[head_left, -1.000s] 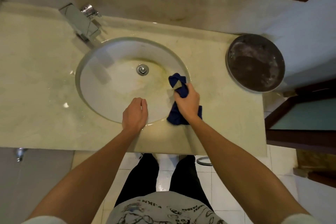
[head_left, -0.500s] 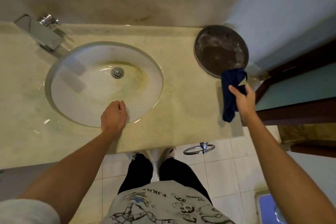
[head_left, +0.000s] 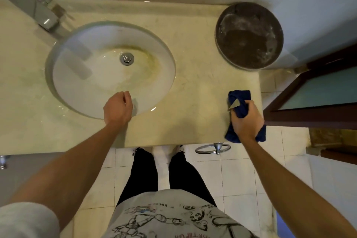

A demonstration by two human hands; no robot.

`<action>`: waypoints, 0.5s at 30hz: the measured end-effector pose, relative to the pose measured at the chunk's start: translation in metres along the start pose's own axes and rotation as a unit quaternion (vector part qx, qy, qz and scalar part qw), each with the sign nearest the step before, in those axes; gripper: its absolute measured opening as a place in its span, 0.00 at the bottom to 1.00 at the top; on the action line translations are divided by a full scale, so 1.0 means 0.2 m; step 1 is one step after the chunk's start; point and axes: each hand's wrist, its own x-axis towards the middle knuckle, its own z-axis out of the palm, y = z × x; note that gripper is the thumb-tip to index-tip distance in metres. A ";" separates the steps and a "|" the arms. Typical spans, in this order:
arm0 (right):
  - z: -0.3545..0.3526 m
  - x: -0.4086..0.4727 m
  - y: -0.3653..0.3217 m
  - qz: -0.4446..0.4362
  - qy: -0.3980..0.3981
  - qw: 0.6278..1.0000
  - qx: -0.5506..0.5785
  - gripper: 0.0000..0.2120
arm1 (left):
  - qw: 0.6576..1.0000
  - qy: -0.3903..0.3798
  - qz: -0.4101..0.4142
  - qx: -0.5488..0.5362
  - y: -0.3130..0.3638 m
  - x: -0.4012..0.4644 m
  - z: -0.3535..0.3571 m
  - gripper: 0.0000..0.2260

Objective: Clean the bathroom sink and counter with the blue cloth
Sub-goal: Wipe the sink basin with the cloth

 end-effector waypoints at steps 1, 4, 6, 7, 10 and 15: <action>0.05 -0.06 -0.05 -0.005 0.006 1.000 0.009 0.15 | 1.000 -0.002 0.002 -0.003 0.00 0.00 0.00 0.22; 0.23 -0.21 -0.21 -0.032 0.022 0.999 0.015 0.19 | 1.000 -0.013 0.007 -0.015 0.00 0.00 -0.01 0.22; 0.36 -0.32 -0.37 -0.051 0.025 0.998 0.006 0.19 | 0.999 -0.032 0.000 -0.033 -0.01 0.00 -0.02 0.22; 0.42 -0.37 -0.45 -0.055 0.022 0.998 0.005 0.19 | 0.998 -0.045 -0.012 -0.048 -0.01 0.01 -0.02 0.22; 0.62 -0.57 -0.75 -0.051 0.002 0.998 0.025 0.20 | 0.970 -0.098 -0.084 -0.206 -0.03 0.05 -0.05 0.22; 0.92 -0.85 -1.29 -0.015 -0.075 0.992 0.100 0.14 | 0.914 -0.034 -0.120 -0.385 -0.12 0.22 -0.26 0.20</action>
